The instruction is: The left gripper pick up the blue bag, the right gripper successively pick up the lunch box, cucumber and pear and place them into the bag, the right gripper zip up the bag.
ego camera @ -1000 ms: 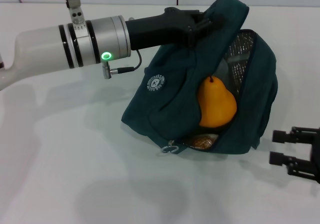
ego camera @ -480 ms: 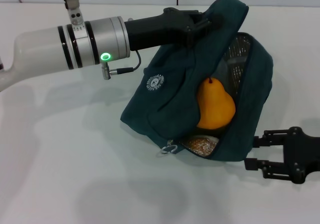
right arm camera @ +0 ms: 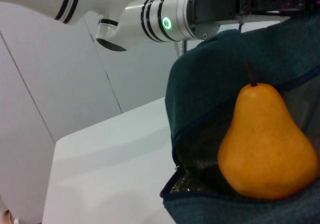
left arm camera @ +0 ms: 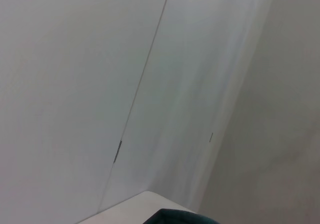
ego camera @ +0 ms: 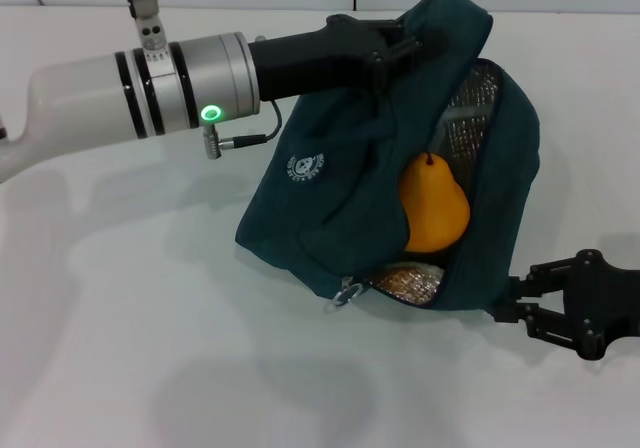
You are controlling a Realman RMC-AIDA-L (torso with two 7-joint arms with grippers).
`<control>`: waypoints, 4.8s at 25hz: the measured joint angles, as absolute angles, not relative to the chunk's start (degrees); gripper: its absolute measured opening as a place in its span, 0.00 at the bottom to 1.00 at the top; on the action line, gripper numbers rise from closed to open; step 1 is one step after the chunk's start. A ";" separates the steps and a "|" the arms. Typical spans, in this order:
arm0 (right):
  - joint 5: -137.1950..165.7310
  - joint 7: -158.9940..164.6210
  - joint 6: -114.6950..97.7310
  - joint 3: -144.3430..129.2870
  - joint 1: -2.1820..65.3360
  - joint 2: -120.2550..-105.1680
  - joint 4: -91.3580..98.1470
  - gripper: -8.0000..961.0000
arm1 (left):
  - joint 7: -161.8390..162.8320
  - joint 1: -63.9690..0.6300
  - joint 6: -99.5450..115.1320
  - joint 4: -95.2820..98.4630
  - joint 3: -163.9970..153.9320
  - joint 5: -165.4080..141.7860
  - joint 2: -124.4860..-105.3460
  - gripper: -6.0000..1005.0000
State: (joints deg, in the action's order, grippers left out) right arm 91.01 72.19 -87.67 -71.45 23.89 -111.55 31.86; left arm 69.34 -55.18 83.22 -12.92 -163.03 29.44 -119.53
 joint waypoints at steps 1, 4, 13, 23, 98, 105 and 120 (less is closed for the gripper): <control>91.01 72.13 -87.62 -71.45 23.80 -111.58 31.91 0.44 | 69.34 -55.20 83.23 -12.92 -163.03 29.44 -119.53 0.11; 90.82 71.85 -87.49 -71.35 23.51 -111.65 32.26 0.36 | 69.34 -55.22 83.23 -12.92 -163.03 29.45 -119.53 0.11; 90.61 67.86 -88.31 -64.67 21.04 -112.97 33.69 0.14 | 69.34 -55.00 83.40 -12.92 -163.03 29.55 -119.52 0.11; 86.20 59.44 -96.05 -51.94 17.44 -114.93 32.88 0.08 | 64.91 -52.92 84.42 -10.86 -162.99 32.20 -119.43 0.11; 105.98 76.99 -102.93 -58.14 24.73 -114.67 36.34 0.58 | 55.18 -40.96 93.22 -8.36 -162.95 36.67 -119.55 0.80; 106.17 78.96 -92.91 -61.52 28.21 -115.99 32.60 0.54 | 55.11 -41.12 93.22 -8.35 -162.94 36.14 -119.52 0.80; 96.67 79.02 -83.95 -77.82 31.99 -116.19 30.20 0.54 | 54.34 -41.23 93.20 -7.61 -162.95 36.11 -119.57 0.80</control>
State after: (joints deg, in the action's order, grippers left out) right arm 96.67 79.02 -83.95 -77.82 31.99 -116.19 30.20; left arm 54.34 -41.23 93.20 -7.61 -162.95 36.11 -119.57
